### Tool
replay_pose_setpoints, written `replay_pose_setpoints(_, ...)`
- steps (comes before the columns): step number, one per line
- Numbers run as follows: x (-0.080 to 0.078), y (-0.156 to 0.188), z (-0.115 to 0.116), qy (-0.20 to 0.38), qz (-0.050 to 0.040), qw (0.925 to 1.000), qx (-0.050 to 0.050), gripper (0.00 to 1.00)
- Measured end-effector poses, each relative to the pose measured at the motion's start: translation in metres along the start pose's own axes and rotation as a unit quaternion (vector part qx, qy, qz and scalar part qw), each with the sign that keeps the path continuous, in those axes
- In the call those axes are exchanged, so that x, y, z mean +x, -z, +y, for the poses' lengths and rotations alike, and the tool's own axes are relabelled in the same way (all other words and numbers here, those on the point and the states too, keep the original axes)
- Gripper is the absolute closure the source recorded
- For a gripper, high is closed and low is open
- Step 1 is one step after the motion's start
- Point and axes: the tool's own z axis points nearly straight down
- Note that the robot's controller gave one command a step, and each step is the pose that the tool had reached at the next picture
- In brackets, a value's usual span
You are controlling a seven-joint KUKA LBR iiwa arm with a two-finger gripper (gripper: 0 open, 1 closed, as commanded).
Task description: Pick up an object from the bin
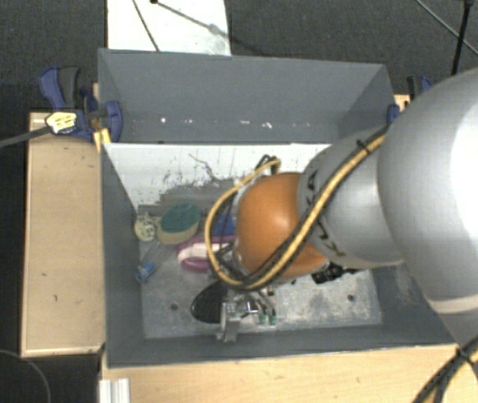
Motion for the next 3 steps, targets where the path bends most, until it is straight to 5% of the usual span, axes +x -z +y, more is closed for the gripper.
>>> replay_pose_setpoints(1,0.002,-0.001,0.003,-0.002,0.0015,1.0000,-0.001,1.00)
replay_pose_setpoints(2,-0.017,0.079,-0.058,-0.018,-0.0026,0.9998,0.001,1.00)
replay_pose_setpoints(3,-0.004,0.139,-0.057,-0.017,-0.0013,0.9999,-0.001,1.00)
